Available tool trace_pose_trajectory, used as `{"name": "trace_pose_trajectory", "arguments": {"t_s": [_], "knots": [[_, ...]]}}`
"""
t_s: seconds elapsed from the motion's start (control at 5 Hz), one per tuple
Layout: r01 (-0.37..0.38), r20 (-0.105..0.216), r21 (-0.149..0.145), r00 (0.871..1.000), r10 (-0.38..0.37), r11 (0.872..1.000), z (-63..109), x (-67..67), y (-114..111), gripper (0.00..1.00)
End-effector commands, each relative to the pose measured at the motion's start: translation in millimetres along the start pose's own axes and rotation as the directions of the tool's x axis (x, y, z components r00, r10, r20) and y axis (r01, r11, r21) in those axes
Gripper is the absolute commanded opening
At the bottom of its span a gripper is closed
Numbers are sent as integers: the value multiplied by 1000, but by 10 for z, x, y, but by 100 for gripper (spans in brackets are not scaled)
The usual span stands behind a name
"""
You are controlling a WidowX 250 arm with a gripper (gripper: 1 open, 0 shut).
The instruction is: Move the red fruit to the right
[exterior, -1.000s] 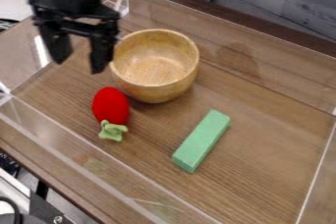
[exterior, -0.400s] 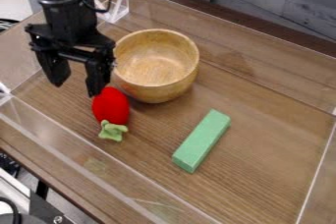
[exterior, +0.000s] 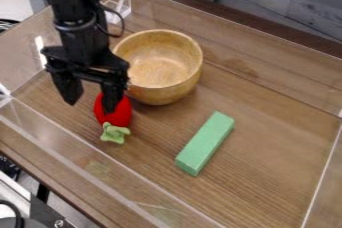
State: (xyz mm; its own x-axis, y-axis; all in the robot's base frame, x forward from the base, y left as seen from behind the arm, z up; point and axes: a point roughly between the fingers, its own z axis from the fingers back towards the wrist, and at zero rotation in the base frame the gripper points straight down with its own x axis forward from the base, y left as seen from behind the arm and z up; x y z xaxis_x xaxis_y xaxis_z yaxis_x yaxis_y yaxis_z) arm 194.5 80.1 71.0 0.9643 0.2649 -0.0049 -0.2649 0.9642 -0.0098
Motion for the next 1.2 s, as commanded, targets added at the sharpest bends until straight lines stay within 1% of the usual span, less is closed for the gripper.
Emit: {"name": "trace_pose_trajectory", "arguments": {"t_s": [0.0,0.2,0.4,0.8,1.0], "knots": [[-17,34,1,999,17,1000,-64,138,13,100],[-18,41,-1,999,18,1000,-135,217,43,100],[-14,49,-7,999,14,1000,-147,269,60,100],[37,48,-15,998,-36,999,-93,151,-91,100],[22,47,-16,999,-21,1000,-68,199,-13,100]]}}
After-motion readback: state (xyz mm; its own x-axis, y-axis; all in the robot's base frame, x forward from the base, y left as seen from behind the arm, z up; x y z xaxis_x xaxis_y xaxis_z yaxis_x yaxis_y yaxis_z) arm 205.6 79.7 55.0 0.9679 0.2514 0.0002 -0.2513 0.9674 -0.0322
